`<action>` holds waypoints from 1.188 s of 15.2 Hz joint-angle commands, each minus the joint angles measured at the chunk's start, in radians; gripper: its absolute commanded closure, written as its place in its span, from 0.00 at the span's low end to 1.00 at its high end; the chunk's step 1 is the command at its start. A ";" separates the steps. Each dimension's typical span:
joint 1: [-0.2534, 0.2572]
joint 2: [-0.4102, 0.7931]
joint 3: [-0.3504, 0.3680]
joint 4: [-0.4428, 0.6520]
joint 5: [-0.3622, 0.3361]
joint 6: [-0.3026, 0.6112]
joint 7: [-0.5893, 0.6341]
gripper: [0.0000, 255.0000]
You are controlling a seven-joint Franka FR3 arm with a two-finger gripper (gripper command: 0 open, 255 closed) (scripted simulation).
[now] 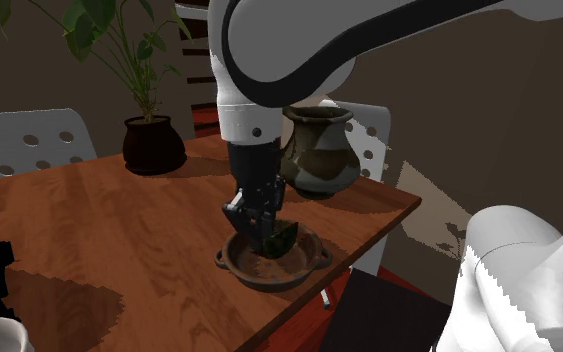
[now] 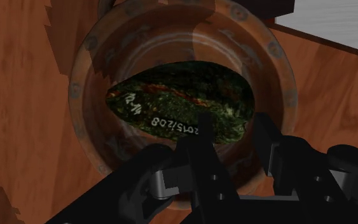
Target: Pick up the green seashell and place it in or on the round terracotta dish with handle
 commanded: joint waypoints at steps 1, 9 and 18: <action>0.000 0.000 0.000 0.000 0.000 0.000 0.000 1.00; -0.003 -0.003 -0.005 0.065 -0.005 -0.068 0.001 0.00; -0.005 0.000 -0.010 0.127 -0.010 -0.127 0.002 0.00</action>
